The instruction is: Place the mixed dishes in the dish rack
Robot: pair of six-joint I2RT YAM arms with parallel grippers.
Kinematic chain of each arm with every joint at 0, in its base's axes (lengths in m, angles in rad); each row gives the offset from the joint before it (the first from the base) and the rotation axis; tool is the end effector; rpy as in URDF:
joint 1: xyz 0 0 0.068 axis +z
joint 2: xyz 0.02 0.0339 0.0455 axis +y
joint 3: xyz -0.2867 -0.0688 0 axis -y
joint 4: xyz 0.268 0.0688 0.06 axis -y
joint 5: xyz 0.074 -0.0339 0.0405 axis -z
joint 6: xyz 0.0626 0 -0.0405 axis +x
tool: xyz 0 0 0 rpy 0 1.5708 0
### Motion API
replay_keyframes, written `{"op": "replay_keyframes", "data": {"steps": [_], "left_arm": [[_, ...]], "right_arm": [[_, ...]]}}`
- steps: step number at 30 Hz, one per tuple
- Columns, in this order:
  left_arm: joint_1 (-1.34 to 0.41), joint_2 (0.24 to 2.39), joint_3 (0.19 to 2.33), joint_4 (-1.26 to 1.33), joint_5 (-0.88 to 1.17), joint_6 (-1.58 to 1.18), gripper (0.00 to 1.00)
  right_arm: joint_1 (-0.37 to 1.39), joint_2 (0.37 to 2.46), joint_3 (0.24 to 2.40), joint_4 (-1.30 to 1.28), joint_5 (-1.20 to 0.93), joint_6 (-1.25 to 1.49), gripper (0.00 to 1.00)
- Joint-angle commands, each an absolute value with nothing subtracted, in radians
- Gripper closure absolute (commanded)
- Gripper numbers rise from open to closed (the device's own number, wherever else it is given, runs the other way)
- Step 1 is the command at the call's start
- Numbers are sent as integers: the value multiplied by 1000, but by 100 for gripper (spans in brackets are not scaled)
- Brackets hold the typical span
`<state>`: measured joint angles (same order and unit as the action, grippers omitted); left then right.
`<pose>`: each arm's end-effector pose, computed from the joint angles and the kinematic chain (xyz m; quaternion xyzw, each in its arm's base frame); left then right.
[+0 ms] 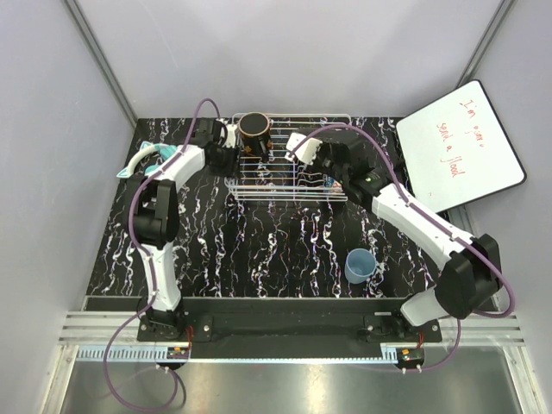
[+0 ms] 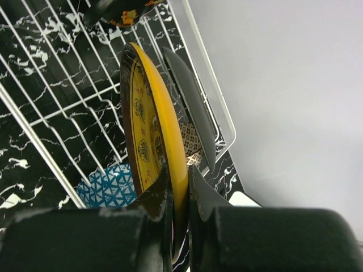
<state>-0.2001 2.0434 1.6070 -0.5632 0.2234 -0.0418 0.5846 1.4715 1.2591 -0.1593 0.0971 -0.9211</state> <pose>0.4792 -0.1113 0.1963 0.1067 0.9480 -0.1400 0.2650 0.3313 0.2119 0.3514 -0.5438 0.6205 -0.1339 0.5489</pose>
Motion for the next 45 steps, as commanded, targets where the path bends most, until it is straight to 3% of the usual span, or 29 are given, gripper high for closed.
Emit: {"op": "replay_keyframes", "data": {"steps": [1, 2, 5, 9, 21, 45], "left_arm": [[-210, 2004, 1560, -540, 247, 32, 56], [-210, 1993, 1551, -538, 248, 43, 65], [-212, 1965, 1520, -540, 239, 83, 78], [-210, 1930, 1483, -540, 233, 127, 87], [-225, 1821, 1358, -537, 256, 172, 85], [-232, 1818, 1388, -546, 304, 120, 79]], "right_arm": [[592, 1483, 1304, -155, 120, -966, 100], [592, 1491, 1302, -158, 117, -968, 100], [594, 1500, 1295, -172, 121, -980, 100], [594, 1500, 1285, -181, 115, -989, 100], [595, 1503, 1259, -201, 88, -991, 100], [597, 1612, 1192, -195, 57, -951, 100]]}}
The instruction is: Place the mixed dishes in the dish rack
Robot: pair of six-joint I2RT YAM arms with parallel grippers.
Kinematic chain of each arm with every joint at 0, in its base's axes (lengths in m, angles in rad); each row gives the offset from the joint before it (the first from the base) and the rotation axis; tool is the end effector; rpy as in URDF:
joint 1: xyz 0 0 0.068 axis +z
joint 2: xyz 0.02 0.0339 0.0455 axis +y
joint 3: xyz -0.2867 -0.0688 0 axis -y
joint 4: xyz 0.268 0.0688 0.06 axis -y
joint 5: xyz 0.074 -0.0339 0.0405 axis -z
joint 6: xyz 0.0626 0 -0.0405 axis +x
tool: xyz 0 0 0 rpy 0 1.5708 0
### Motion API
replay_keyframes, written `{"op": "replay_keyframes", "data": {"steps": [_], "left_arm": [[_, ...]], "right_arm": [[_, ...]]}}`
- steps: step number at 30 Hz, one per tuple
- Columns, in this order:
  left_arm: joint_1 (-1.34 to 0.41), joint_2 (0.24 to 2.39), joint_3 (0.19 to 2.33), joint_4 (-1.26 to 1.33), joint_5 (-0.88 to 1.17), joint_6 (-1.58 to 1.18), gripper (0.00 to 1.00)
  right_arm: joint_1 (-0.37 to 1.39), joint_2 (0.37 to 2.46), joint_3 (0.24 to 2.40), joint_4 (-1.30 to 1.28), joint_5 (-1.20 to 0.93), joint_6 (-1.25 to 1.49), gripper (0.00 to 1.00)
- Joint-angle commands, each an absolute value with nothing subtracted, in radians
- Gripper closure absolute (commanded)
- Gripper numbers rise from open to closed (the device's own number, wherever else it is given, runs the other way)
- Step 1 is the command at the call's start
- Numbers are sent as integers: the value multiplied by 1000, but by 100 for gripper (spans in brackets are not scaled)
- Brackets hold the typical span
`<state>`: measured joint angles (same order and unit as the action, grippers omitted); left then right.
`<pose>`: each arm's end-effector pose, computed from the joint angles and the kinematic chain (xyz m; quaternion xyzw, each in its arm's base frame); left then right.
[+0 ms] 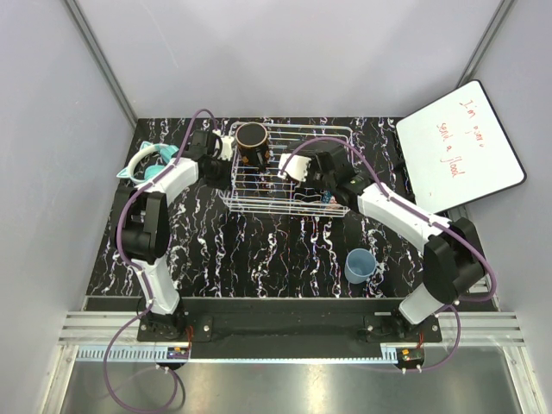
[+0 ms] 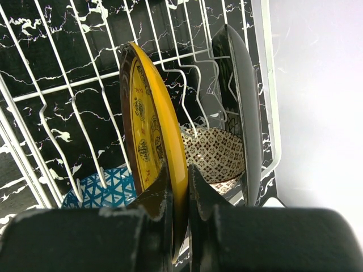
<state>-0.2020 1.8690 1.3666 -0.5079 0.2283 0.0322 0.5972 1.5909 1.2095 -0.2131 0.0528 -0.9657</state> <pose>0.4280 -0.1021 0.1968 0.1428 0.9445 -0.1324 0.2645 0.3408 0.2278 0.2796 -0.6130 0.6355 -0.1088 0.4566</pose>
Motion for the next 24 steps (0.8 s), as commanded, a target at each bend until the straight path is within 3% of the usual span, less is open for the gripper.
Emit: {"op": "replay_keyframes", "data": {"steps": [1, 12, 15, 24], "left_arm": [[-232, 1819, 1391, -548, 302, 118, 80], [-232, 1842, 1474, -581, 305, 101, 79], [-232, 1833, 1482, -584, 310, 98, 79], [-232, 1836, 1496, -584, 291, 106, 80]], "right_arm": [[595, 1614, 1187, -193, 55, -950, 100], [609, 1670, 1152, -193, 74, -904, 99], [617, 1687, 1158, -192, 101, -881, 83], [649, 1712, 1163, -225, 164, -802, 59]]}}
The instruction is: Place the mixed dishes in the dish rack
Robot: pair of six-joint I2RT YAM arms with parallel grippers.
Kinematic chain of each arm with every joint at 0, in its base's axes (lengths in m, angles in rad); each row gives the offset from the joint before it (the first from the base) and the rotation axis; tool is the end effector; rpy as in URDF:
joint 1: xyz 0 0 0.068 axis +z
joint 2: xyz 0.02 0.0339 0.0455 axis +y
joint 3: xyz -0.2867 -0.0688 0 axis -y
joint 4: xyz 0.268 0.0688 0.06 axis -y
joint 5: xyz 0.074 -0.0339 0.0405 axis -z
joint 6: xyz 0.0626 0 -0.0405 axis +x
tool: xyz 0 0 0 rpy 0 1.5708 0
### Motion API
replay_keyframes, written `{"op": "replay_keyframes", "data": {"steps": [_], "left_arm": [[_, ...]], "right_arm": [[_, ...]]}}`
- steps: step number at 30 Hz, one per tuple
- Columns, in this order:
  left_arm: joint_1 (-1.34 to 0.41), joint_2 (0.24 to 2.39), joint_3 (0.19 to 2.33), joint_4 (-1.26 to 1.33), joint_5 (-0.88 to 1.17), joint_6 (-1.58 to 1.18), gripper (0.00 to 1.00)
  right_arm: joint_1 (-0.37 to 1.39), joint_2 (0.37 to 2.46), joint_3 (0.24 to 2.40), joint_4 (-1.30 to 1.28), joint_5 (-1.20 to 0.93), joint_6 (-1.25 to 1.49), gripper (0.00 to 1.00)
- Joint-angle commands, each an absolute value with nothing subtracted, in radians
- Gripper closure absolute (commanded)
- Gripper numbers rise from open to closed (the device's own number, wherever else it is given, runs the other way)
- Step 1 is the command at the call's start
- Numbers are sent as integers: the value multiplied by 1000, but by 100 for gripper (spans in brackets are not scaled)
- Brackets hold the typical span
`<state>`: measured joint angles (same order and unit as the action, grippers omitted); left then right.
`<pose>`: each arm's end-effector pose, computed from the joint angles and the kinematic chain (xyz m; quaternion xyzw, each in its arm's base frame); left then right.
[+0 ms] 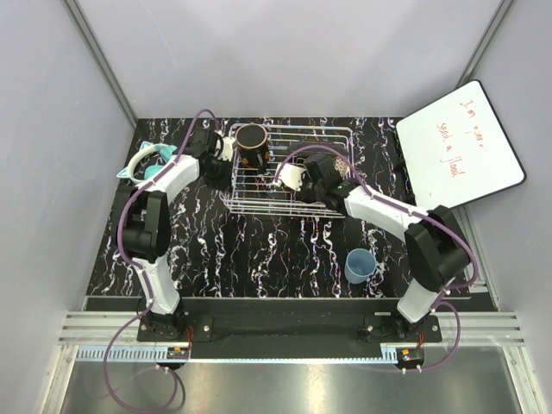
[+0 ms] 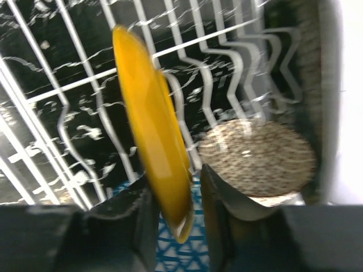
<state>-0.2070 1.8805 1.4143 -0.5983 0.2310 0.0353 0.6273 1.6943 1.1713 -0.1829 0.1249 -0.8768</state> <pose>0.4269 -0.1043 0.2017 0.1449 0.9511 -0.1325 0.2383 0.3455 0.2408 0.2278 -0.5999 0.6796 -0.1083 0.4080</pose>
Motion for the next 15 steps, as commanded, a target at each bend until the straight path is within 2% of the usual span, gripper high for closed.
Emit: {"op": "replay_keyframes", "data": {"steps": [1, 4, 6, 7, 10, 11, 15], "left_arm": [[-232, 1836, 1496, -584, 294, 101, 80], [-233, 1833, 1500, -584, 290, 100, 80], [-233, 1827, 1499, -586, 285, 106, 80], [-233, 1824, 1497, -586, 278, 110, 80], [-233, 1809, 1496, -586, 259, 130, 80], [-233, 1804, 1497, -589, 252, 135, 80], [-233, 1793, 1526, -615, 232, 176, 80]], "right_arm": [[655, 1713, 1163, -230, 172, -801, 55], [666, 1717, 1169, -235, 189, -787, 52], [669, 1712, 1177, -236, 205, -775, 43], [673, 1707, 1181, -236, 228, -766, 41], [678, 1675, 1187, -264, 256, -741, 22], [680, 1648, 1187, -274, 265, -736, 1], [693, 1560, 1183, -340, 316, -695, 0]]}}
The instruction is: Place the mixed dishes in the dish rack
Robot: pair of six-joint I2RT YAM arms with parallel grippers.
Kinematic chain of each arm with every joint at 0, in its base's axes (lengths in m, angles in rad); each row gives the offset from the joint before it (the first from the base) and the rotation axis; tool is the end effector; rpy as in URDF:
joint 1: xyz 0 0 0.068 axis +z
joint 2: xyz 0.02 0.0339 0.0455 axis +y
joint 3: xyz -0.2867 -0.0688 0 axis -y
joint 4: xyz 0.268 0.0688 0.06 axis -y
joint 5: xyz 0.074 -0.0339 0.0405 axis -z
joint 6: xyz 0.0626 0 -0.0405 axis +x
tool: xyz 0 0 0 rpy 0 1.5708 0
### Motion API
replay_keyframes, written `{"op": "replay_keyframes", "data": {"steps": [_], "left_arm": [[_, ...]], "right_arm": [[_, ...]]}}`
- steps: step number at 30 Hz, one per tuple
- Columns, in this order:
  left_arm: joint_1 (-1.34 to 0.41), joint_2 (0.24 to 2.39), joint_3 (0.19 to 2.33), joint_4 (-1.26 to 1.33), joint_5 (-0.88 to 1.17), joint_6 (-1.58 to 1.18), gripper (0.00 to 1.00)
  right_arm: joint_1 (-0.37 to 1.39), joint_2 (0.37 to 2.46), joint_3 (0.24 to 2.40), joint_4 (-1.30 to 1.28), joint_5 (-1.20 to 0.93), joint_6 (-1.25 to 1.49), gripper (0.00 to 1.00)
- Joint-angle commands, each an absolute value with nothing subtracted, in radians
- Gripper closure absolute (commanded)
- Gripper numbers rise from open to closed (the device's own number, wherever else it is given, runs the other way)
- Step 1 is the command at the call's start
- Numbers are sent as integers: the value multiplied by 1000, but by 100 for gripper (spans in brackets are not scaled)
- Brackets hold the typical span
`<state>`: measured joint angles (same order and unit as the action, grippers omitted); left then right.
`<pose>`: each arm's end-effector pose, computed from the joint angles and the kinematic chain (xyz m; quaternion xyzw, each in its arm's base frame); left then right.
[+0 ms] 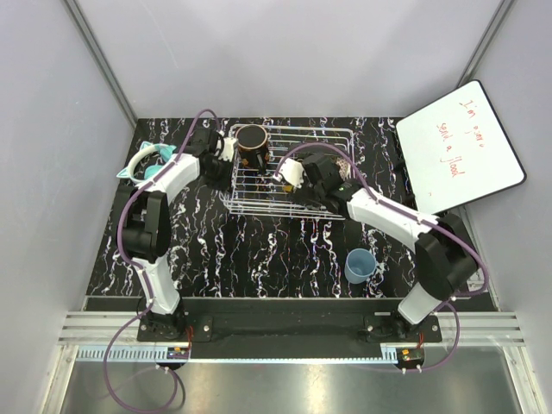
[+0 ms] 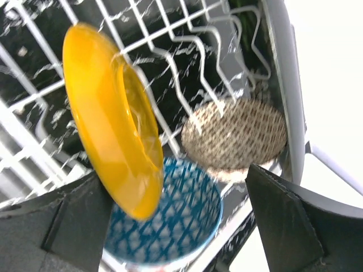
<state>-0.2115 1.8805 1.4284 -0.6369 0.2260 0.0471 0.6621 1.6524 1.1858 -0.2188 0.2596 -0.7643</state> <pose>0.4245 -0.1055 0.2038 0.1511 0.9534 -0.1286 0.2273 0.3363 0.2417 0.2471 -0.5443 0.7139 -0.1385 0.4182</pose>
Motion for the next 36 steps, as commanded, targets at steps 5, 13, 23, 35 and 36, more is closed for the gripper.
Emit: {"op": "replay_keyframes", "data": {"steps": [5, 13, 23, 35, 36], "left_arm": [[-232, 1807, 1589, -644, 196, 212, 80], [-232, 1822, 1629, -692, 201, 216, 80], [-232, 1795, 1414, -628, 222, 158, 80], [-229, 1766, 1348, -607, 313, 60, 22], [-229, 1760, 1347, -606, 321, 54, 17]], "right_arm": [[707, 1427, 1213, -461, 363, -562, 0], [726, 1296, 1295, -728, 436, -200, 0], [727, 1204, 1262, -862, 318, -11, 0], [729, 1200, 1273, -933, 246, 125, 0], [727, 1198, 1272, -943, 233, 139, 0]]}}
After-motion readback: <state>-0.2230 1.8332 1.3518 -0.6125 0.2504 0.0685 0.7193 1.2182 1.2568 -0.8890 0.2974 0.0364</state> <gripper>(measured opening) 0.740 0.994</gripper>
